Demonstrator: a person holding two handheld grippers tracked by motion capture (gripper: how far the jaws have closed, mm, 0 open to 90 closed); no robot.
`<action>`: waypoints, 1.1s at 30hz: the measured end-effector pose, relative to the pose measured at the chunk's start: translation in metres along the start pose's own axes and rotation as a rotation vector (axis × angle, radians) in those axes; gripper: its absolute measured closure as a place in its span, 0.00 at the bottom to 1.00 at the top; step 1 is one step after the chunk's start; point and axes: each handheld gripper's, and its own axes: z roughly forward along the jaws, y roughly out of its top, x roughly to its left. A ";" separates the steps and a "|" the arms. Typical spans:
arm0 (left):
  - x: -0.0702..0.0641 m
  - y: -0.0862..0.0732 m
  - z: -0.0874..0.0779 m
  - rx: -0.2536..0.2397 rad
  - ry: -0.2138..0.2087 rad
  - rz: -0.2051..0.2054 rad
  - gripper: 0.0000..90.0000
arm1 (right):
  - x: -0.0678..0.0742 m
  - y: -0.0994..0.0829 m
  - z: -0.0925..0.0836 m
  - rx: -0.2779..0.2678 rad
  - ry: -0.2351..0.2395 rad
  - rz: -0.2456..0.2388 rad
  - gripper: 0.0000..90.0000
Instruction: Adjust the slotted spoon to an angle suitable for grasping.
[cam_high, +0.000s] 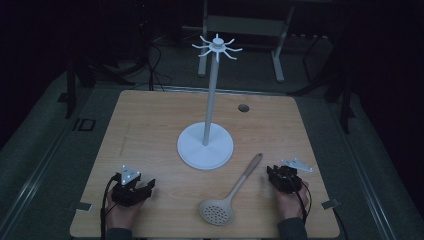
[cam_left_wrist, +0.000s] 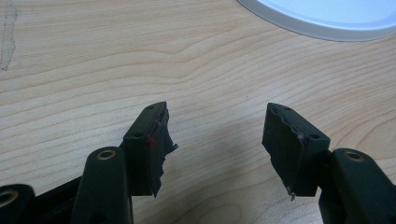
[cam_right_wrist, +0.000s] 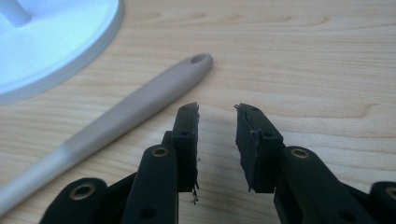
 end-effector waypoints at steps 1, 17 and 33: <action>0.000 0.000 0.000 0.000 0.000 0.002 0.46 | 0.002 0.000 -0.001 0.001 0.017 -0.004 0.76; 0.002 -0.001 -0.001 -0.002 0.004 -0.007 0.46 | 0.039 0.004 0.000 0.021 0.074 -0.106 0.79; 0.004 -0.001 -0.003 -0.011 0.004 -0.017 0.46 | 0.069 0.007 0.025 0.101 0.056 -0.065 0.28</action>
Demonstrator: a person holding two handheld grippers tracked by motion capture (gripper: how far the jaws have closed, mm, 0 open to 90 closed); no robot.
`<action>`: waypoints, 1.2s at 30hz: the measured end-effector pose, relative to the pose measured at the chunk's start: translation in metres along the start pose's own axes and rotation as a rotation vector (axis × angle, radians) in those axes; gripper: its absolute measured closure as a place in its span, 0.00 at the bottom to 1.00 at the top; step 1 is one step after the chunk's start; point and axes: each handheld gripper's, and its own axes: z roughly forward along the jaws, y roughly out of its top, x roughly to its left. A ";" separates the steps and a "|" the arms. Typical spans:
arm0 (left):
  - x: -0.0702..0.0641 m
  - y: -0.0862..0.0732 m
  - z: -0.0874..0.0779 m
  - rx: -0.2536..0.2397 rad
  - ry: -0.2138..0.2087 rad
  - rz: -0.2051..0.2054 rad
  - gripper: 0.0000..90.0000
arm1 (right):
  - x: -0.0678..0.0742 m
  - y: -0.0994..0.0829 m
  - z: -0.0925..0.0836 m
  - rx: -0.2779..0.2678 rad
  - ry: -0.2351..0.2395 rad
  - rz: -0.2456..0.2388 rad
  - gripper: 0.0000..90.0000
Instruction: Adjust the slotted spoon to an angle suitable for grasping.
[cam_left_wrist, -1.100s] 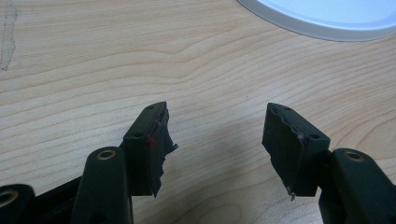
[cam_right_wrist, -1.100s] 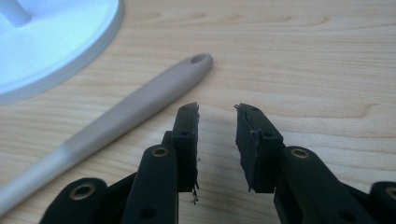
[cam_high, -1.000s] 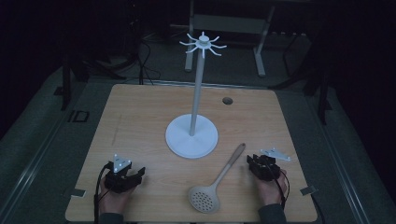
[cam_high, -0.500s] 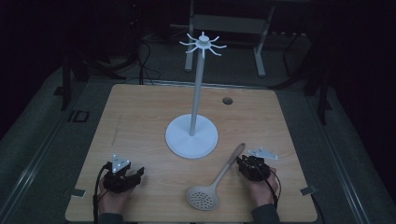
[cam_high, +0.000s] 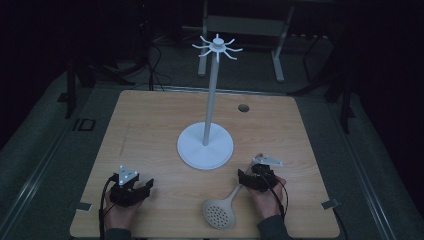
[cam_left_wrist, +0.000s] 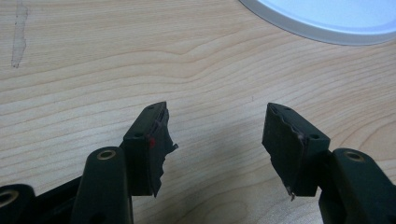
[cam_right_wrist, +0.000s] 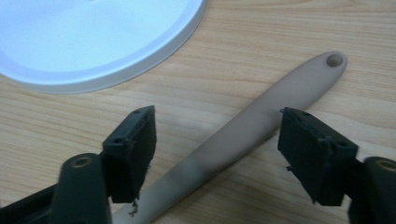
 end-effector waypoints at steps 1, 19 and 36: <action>0.000 0.000 0.000 0.000 0.000 0.000 0.46 | 0.000 0.000 0.000 0.000 0.000 0.000 0.28; -0.001 0.000 0.000 0.000 0.001 0.002 0.46 | -0.002 0.000 0.007 0.097 0.013 -0.059 0.33; -0.001 0.000 0.000 0.003 0.003 0.002 0.46 | 0.000 0.008 0.010 0.171 0.003 -0.125 0.33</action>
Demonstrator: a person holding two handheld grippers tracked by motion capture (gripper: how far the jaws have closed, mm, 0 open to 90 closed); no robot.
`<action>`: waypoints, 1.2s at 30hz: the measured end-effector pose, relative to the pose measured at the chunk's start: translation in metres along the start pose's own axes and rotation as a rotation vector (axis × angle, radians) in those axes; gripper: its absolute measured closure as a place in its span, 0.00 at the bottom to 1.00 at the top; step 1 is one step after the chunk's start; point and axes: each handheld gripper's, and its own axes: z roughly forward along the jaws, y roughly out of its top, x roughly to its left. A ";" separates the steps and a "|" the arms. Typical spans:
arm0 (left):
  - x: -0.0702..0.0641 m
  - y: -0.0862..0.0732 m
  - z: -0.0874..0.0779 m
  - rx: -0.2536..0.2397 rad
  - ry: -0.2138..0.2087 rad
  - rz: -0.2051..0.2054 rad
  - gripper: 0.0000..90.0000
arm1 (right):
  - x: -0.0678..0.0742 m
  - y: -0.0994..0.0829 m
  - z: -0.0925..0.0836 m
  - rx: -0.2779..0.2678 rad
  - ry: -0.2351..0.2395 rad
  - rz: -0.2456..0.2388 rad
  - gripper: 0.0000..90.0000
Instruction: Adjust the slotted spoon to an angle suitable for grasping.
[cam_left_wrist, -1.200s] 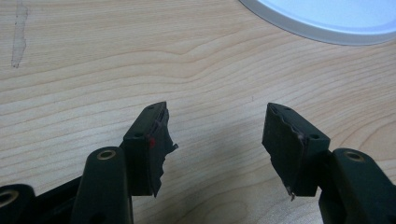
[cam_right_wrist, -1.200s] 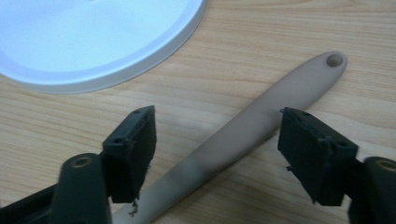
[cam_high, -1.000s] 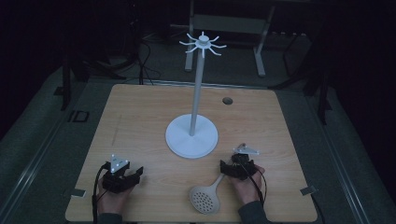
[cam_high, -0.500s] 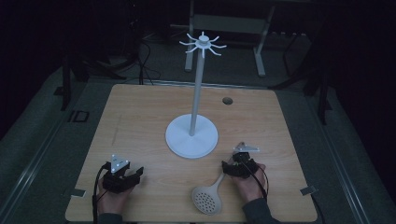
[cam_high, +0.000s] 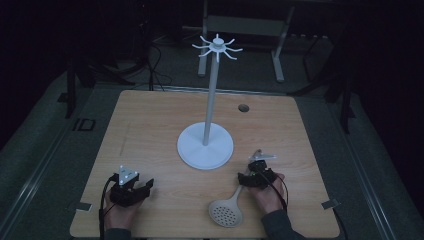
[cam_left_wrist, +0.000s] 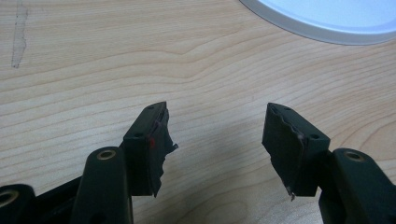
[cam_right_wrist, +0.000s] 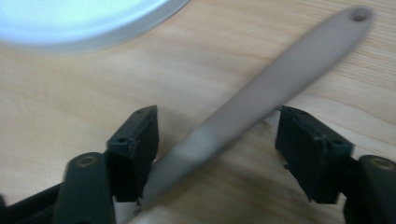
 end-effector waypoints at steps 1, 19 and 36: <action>0.000 0.000 0.000 0.000 0.000 0.000 0.46 | 0.002 0.001 0.000 0.007 -0.009 -0.005 0.34; 0.001 0.000 0.000 -0.003 -0.001 -0.002 0.46 | -0.035 0.000 -0.012 0.075 0.083 -0.035 0.58; 0.000 0.000 0.001 0.004 0.001 -0.001 0.46 | -0.070 -0.004 -0.023 0.154 0.153 -0.021 0.83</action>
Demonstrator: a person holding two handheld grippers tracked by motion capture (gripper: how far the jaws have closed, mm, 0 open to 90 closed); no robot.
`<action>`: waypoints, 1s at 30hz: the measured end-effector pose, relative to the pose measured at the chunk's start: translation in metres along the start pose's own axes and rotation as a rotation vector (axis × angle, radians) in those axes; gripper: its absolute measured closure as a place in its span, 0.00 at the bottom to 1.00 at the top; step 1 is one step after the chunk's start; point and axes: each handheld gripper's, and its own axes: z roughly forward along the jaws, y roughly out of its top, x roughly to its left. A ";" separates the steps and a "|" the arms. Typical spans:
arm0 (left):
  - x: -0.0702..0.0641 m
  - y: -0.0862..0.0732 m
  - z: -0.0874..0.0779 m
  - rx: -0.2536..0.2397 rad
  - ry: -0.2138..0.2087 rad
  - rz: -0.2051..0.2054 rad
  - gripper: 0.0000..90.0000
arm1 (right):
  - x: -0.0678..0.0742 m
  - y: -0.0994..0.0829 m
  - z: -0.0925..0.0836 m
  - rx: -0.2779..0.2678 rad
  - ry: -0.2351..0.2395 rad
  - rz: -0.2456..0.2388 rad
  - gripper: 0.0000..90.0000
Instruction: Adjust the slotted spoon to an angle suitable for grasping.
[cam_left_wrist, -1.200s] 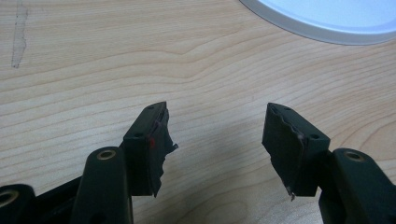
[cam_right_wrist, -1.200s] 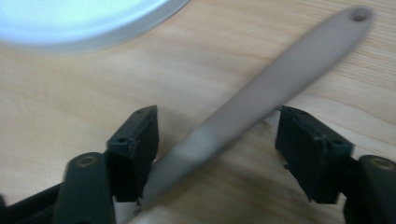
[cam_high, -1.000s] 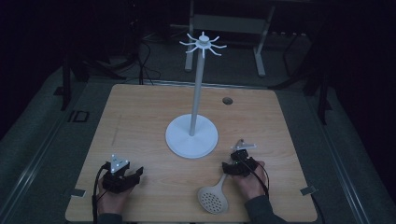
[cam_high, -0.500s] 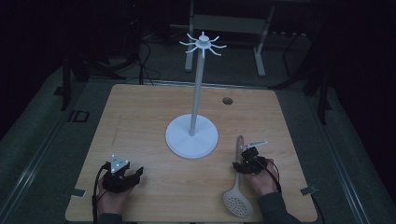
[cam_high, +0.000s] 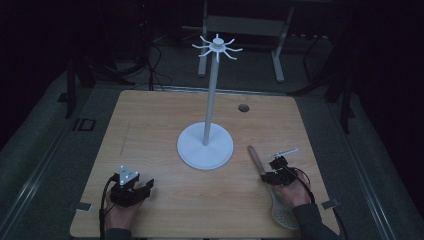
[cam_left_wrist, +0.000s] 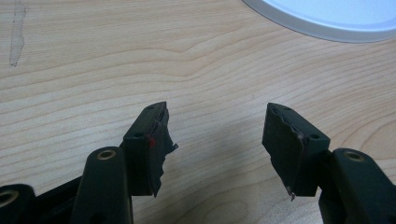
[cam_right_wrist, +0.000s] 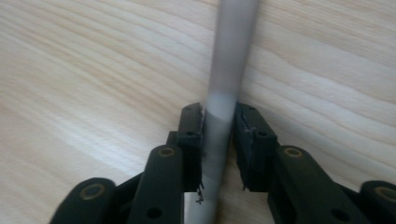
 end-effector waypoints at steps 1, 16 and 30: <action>0.000 0.000 0.000 -0.001 0.001 -0.001 0.46 | 0.002 0.000 -0.001 -0.010 0.002 -0.009 0.83; 0.001 0.000 0.000 -0.003 -0.001 -0.003 0.46 | 0.054 0.011 0.001 -0.061 0.046 -0.319 0.85; 0.000 0.000 -0.001 -0.003 -0.001 -0.001 0.46 | 0.065 0.019 0.011 0.036 0.086 -0.357 0.80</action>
